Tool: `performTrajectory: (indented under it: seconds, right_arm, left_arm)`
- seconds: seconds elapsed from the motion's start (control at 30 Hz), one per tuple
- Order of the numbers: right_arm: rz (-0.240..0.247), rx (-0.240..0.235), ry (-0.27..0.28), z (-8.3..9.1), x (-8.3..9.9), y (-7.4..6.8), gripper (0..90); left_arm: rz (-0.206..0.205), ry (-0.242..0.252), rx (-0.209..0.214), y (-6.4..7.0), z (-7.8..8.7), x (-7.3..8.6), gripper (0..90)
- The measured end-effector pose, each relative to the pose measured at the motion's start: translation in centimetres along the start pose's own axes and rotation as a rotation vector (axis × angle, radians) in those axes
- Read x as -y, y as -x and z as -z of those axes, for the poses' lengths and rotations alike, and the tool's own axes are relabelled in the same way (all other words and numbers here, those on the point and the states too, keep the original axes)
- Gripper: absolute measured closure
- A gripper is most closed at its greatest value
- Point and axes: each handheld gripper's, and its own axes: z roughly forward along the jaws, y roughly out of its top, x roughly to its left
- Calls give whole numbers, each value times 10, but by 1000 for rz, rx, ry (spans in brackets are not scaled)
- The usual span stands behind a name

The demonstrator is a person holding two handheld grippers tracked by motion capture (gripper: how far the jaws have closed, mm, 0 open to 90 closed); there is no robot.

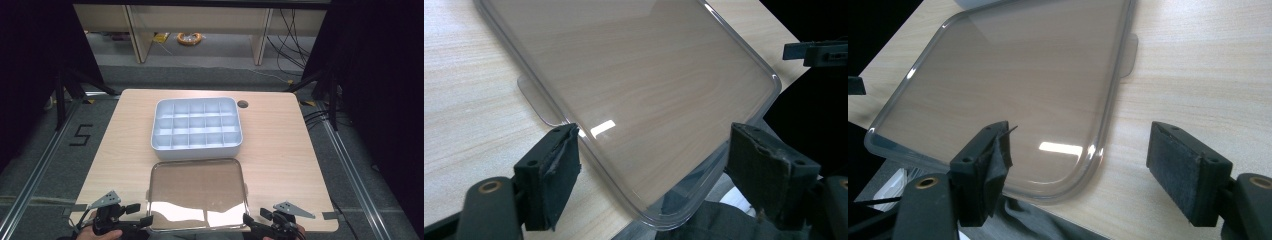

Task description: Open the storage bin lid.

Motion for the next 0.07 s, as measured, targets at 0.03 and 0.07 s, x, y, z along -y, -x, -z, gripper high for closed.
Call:
performTrajectory:
  seconds: [0.03,0.07]
  right_arm:
    - [-1,0,0,0,0,0,267]
    - [-6,16,-9,1,0,0,267]
  left_arm:
    - [0,1,1,0,0,0,215]
    - [0,2,1,0,0,0,216]
